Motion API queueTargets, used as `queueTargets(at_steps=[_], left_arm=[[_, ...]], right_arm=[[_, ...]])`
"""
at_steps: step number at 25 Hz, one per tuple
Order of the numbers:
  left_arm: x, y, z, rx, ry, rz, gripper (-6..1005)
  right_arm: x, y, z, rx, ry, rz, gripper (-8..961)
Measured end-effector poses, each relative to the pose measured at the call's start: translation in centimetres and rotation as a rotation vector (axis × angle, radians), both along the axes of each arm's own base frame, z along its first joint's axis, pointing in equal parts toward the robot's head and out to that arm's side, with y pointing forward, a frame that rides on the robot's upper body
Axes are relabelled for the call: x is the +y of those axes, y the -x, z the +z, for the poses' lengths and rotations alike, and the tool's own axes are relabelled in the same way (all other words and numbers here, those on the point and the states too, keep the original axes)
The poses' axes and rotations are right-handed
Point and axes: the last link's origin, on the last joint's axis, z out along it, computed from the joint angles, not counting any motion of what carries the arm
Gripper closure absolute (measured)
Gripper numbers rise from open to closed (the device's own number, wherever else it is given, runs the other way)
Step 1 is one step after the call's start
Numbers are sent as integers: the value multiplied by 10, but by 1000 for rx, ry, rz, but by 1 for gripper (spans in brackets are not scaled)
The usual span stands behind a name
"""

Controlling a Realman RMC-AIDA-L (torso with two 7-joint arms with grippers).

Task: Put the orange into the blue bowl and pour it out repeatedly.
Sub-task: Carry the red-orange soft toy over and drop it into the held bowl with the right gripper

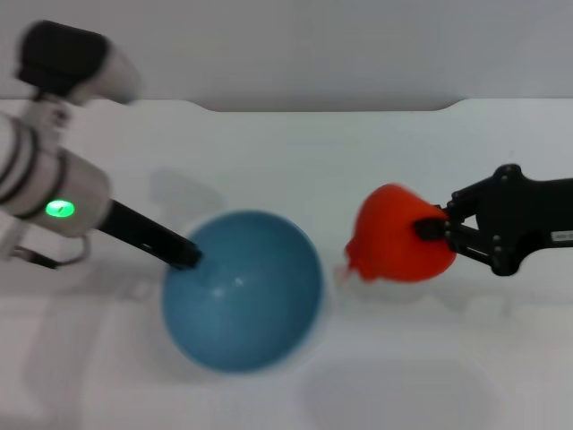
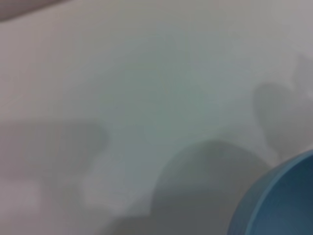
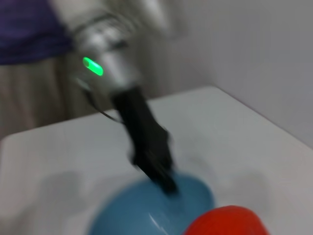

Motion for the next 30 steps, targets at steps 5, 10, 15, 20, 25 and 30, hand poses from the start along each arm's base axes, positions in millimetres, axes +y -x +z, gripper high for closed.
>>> queueTargets(at_steps=[5, 10, 15, 20, 25, 30], left_arm=[[3, -27, -35, 47, 74, -54, 1001], [2, -53, -55, 80, 110, -118, 1000], [-1, -73, -60, 31, 124, -156, 1000], [-1, -80, -58, 16, 115, -180, 1000], [0, -78, -56, 16, 106, -176, 1001], [3, -72, -55, 16, 89, -173, 1001]], right_arm=[[-9, 26, 2, -8, 41, 132, 926], [-7, 42, -14, -39, 102, 183, 925], [0, 40, -33, -96, 133, 137, 925], [6, 33, -44, -195, 160, 31, 864], [6, 36, -35, -186, 121, 33, 802], [8, 32, -17, -163, 77, -28, 616]])
